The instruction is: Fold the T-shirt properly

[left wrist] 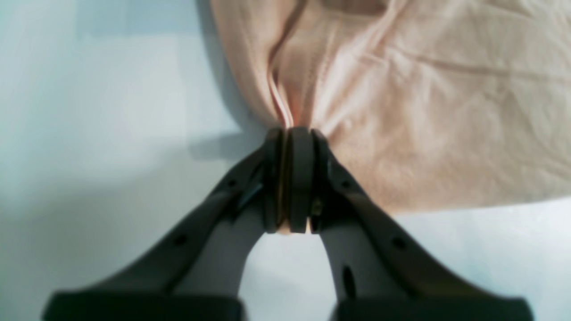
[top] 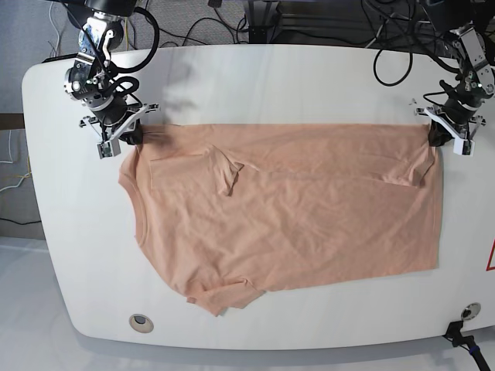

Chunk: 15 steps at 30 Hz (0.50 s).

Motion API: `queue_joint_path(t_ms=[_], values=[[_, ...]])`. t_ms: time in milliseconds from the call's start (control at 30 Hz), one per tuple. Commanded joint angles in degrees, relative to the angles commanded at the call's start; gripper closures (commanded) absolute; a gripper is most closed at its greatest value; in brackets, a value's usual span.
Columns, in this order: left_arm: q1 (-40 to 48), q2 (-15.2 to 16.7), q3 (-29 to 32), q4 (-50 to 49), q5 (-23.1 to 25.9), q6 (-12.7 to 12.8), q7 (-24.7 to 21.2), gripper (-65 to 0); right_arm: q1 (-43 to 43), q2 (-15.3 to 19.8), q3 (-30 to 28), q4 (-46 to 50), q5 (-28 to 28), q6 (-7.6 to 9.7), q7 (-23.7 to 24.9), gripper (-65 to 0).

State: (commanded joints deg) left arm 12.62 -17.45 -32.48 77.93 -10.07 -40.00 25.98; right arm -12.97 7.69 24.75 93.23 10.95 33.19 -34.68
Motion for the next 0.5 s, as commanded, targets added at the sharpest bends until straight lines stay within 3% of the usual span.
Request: queue_joint_path(t_ms=[233, 500], values=[[9.1, 3.3, 0.1, 12.0, -0.1, 0.0, 3.7, 0.0, -6.9, -1.1, 3.9, 2.4, -0.1, 0.18, 0.0, 0.0], [14.9, 3.2, 0.1, 15.9, -0.1, 0.0, 3.7, 0.0, -15.4, -1.3, 5.4, 6.8, -0.1, 0.18, 0.0, 0.0]])
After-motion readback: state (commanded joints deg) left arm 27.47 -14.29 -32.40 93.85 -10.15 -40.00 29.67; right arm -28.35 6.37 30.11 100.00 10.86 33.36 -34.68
